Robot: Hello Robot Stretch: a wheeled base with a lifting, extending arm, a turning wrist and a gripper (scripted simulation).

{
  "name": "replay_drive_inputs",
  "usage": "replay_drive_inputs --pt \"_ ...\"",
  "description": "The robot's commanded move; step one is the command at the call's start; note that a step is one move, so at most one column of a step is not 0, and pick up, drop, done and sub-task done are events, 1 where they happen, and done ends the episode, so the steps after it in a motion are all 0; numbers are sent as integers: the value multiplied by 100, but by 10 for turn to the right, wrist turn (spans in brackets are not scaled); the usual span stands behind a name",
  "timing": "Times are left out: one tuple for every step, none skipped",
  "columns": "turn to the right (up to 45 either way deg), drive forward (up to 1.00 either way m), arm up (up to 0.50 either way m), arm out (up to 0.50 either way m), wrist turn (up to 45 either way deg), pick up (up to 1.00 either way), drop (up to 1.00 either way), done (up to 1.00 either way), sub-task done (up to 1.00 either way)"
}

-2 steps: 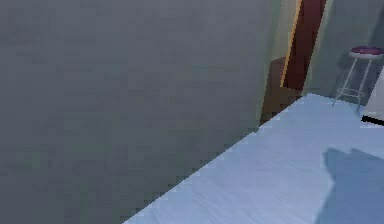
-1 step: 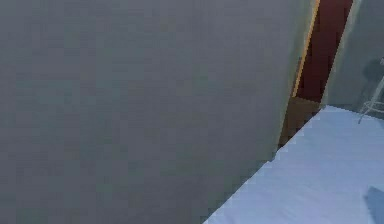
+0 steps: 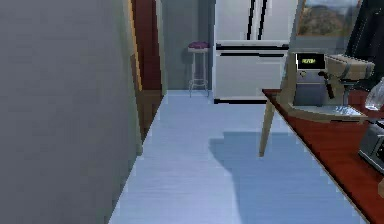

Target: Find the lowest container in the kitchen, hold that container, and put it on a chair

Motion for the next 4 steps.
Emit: replay_drive_inputs --pt "0 100 0 0 0 0 0 0 0" --pt "0 95 0 0 0 0 0 0 0" --pt "90 0 0 0 0 0 0 0 0" --pt "0 30 0 0 0 0 0 0 0"
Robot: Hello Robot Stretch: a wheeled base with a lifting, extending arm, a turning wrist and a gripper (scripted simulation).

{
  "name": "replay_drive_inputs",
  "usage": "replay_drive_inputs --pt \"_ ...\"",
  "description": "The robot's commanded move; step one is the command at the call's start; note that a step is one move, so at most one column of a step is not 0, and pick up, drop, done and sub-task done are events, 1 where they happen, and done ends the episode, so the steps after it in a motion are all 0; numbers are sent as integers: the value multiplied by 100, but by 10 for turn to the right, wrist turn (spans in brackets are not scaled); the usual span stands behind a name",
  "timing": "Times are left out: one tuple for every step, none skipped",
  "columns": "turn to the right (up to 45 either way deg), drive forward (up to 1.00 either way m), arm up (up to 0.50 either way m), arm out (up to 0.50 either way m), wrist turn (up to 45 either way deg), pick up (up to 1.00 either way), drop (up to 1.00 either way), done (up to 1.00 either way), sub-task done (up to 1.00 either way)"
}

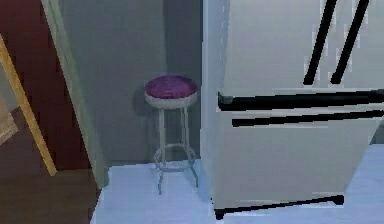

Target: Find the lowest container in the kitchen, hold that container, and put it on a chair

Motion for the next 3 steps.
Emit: replay_drive_inputs --pt "-450 0 0 0 0 0 0 0 0" --pt "-90 0 0 0 0 0 0 0 0" --pt "-30 0 0 0 0 0 0 0 0"
